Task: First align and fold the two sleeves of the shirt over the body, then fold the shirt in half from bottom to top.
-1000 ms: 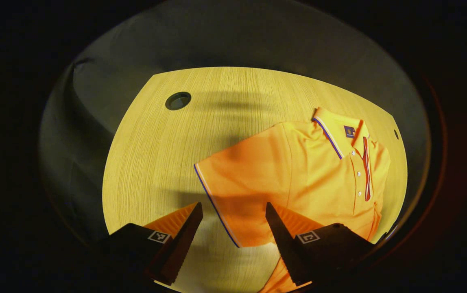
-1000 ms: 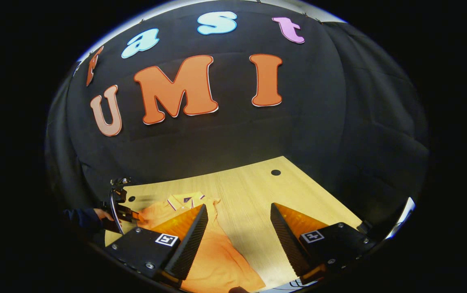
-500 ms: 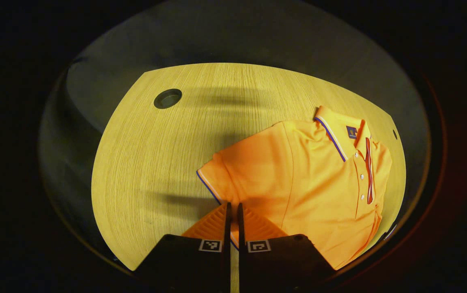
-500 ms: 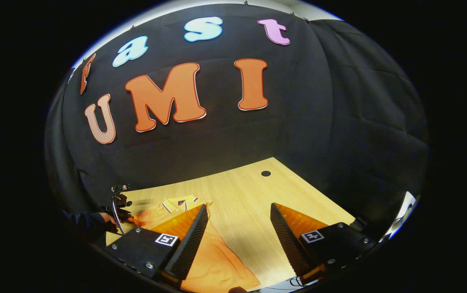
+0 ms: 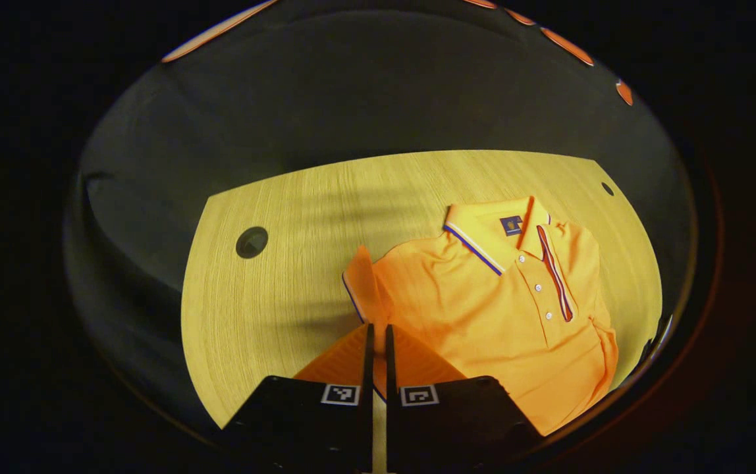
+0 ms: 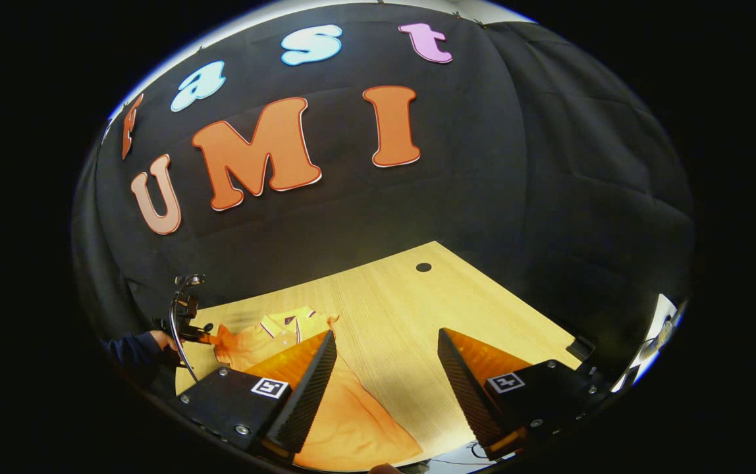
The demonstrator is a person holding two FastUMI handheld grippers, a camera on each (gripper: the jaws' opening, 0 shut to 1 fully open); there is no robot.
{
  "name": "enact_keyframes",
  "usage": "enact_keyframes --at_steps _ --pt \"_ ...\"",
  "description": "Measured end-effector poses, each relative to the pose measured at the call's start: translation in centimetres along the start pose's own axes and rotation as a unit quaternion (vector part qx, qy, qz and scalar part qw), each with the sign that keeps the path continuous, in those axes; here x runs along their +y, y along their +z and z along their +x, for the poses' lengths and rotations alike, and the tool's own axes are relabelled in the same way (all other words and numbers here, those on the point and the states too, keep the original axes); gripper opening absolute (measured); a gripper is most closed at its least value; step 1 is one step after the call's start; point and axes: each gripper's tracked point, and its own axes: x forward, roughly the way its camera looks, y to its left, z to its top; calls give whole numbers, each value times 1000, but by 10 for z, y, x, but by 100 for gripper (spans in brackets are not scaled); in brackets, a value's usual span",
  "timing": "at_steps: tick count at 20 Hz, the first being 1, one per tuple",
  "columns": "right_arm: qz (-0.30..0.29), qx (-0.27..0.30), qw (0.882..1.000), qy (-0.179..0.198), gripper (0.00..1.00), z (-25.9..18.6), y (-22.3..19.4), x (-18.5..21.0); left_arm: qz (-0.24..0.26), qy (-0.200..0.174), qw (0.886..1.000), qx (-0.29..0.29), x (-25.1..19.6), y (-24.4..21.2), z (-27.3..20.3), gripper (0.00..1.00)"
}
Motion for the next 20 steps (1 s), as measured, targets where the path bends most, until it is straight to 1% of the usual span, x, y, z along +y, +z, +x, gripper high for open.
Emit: enact_keyframes --at_steps 4,6,7,8,9,10,11,12,13,14,15,16,18,19,20 --pt "-1 5 1000 1 94 1 -4 1 48 -20 998 -19 -47 28 -9 8" --pt "0 6 1000 0 94 2 -5 -1 66 -32 997 -13 -71 32 -7 8" --pt "3 6 1000 -1 94 3 -7 -2 70 -32 997 -5 -81 29 -4 8" --pt "5 11 1000 -6 94 3 -11 -5 71 -39 997 -5 -94 31 -4 12" --pt "8 16 1000 -7 94 5 -16 -6 68 -58 996 -13 -109 33 -3 17" --pt "13 22 1000 -7 94 5 -21 -7 62 -86 994 -28 -127 41 -8 20" --pt "18 28 999 -7 94 5 -25 -9 57 -113 991 -42 -142 45 -11 33" --pt "21 30 999 -9 94 5 -27 -10 57 -130 988 -53 -151 48 -15 45" --pt "21 31 999 -12 94 6 -28 -12 54 -136 987 -62 -153 49 -19 51" --pt "21 29 999 -13 94 7 -27 -12 48 -139 986 -73 -153 54 -23 53" --pt "19 26 999 -18 94 6 -27 -14 38 -143 985 -83 -151 55 -28 65" --pt "14 16 1000 -23 94 6 -22 -13 25 -150 984 -97 -149 56 -34 71" --pt "7 -2 1000 -30 94 7 -16 -12 4 -156 979 -132 -139 62 -53 96" --pt "3 -11 999 -34 94 9 -13 -10 -6 -156 976 -150 -134 65 -62 99" --pt "0 -20 999 -35 94 9 -11 -8 -17 -155 974 -166 -129 67 -74 98"
